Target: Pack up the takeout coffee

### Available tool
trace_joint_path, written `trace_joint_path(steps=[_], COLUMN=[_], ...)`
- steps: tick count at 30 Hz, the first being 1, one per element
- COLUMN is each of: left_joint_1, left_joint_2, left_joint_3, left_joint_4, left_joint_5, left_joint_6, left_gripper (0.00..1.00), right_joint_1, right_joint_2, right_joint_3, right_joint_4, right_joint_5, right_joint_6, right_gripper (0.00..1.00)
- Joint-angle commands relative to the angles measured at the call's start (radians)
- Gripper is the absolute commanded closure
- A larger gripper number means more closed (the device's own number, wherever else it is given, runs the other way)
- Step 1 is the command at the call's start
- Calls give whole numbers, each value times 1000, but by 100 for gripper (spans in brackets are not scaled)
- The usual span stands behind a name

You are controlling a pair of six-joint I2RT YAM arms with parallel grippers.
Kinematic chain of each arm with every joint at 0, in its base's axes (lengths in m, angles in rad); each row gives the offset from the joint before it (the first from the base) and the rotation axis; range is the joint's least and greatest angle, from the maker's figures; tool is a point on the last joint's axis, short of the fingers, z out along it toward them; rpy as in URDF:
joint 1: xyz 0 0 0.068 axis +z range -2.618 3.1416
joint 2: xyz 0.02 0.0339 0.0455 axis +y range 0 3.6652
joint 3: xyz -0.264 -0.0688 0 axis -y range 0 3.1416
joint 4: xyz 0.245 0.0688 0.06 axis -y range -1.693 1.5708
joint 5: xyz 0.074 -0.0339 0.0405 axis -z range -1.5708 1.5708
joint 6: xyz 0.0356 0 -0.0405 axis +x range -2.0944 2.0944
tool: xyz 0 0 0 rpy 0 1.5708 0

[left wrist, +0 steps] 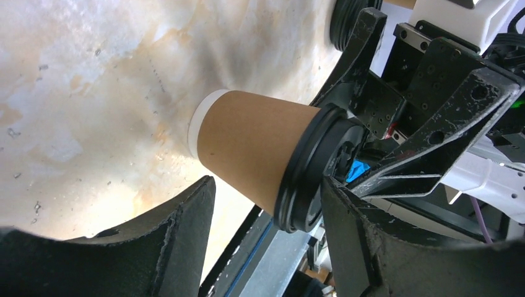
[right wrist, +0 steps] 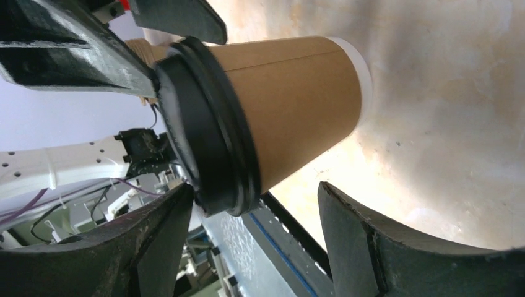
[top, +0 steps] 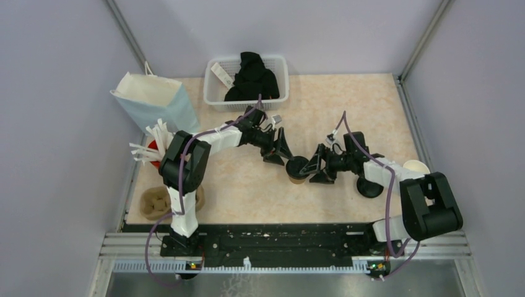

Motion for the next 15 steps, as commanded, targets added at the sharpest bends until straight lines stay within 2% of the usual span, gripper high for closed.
trace_joint_path(steps=[1, 7, 10, 13, 15], left_joint_1=[3, 2, 2, 2, 1], left_joint_2=[-24, -47, -97, -172, -254], left_joint_3=[-47, 16, 51, 82, 73], left_joint_4=[31, -57, -106, -179, -233], left_joint_5=[-25, -67, -89, -147, -227], left_joint_6=[13, 71, 96, 121, 128], left_gripper=[32, 31, 20, 7, 3], right_joint_1=[4, 4, 5, 58, 123], right_joint_2=[38, -4, -52, -58, -20], right_joint_3=[-25, 89, 196, 356, 449], right_joint_4=[29, -154, -339, -546, -659], right_joint_5=[22, 77, 142, 305, 444], right_joint_6=[-33, -117, -182, -314, -371], right_gripper=[29, 28, 19, 2, 1])
